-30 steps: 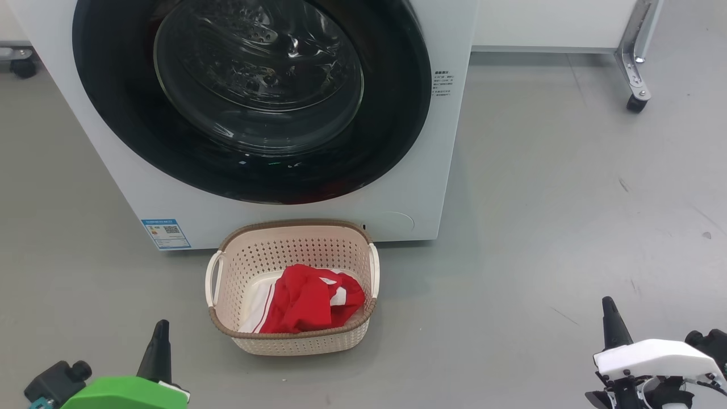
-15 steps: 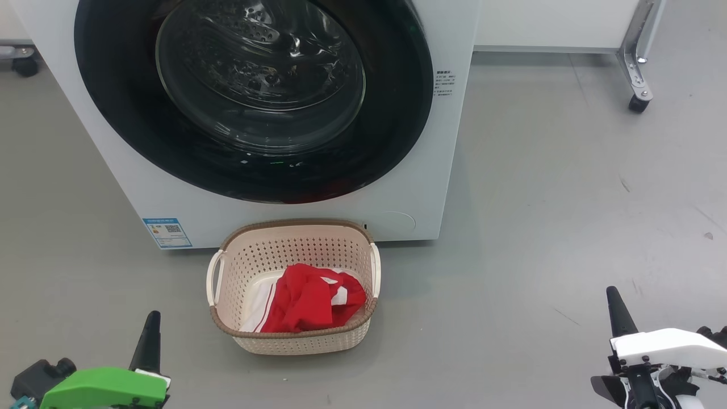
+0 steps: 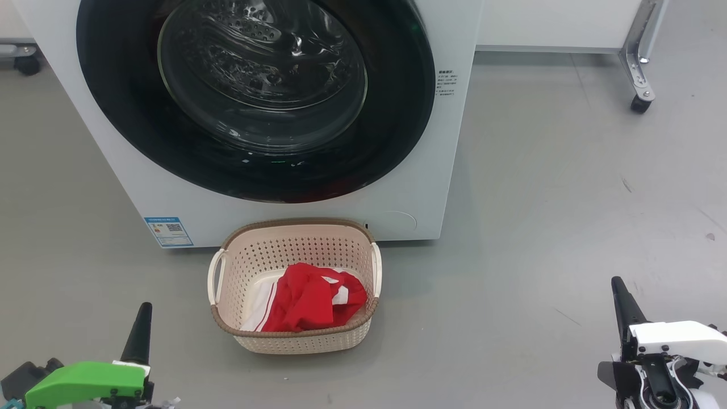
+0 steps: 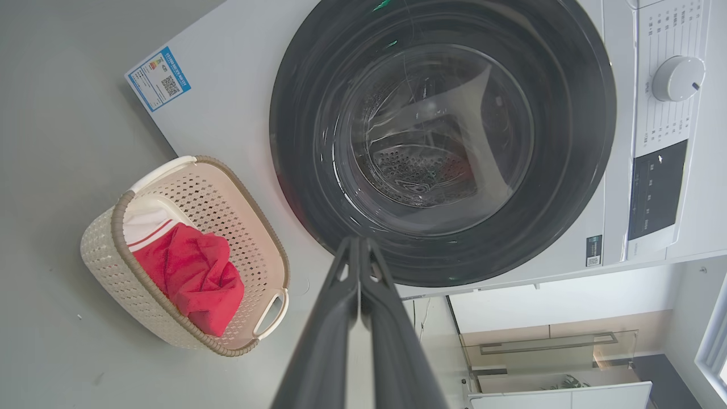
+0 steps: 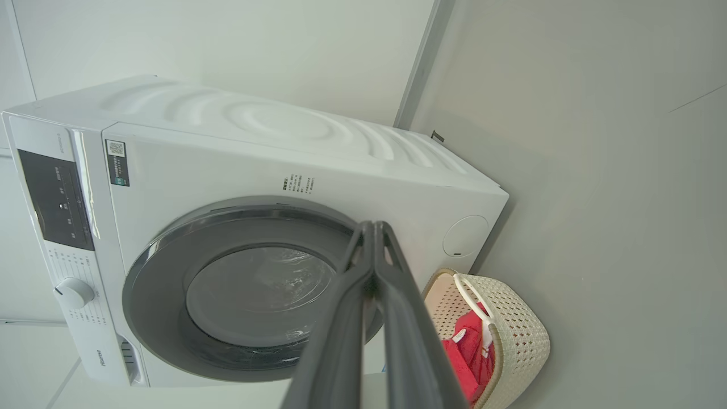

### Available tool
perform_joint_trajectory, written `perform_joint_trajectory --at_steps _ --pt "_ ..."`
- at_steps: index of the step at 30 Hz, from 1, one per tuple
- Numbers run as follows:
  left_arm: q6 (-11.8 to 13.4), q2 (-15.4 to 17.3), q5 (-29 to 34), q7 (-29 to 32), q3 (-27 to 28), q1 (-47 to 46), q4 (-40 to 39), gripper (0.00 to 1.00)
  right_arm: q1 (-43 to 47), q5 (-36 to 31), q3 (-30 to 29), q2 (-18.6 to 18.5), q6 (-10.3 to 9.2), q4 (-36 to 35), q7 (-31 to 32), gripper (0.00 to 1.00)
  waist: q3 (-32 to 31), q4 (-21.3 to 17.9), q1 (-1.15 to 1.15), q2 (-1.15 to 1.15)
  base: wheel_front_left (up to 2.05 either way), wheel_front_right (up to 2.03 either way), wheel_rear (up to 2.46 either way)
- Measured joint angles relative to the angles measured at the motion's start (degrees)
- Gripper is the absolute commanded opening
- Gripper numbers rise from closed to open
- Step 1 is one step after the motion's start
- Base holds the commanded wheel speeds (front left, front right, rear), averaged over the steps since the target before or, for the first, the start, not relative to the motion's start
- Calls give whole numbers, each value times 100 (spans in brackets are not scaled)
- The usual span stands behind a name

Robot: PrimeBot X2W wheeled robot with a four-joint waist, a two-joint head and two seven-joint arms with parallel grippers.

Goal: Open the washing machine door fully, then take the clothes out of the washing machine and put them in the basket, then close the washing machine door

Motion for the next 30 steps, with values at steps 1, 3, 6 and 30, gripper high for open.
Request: perform_joint_trajectory --at_steps 1,3,6,30 --pt "-2 -3 -58 3 13 -12 7 0 -9 82 -11 -1 0 0 22 0 0 2 0 0 0 0 0" --pt "-44 -10 -216 51 37 -41 29 0 -47 238 -36 -3 1 1 52 0 1 4 0 0 0 0 0" --pt "-62 -24 -423 99 80 -89 57 0 -104 453 -71 -15 7 0 87 0 2 9 0 0 0 0 0" --pt "-194 -54 -1046 196 220 -214 165 0 -207 1049 -179 -46 54 0 249 0 5 21 0 0 0 0 0"
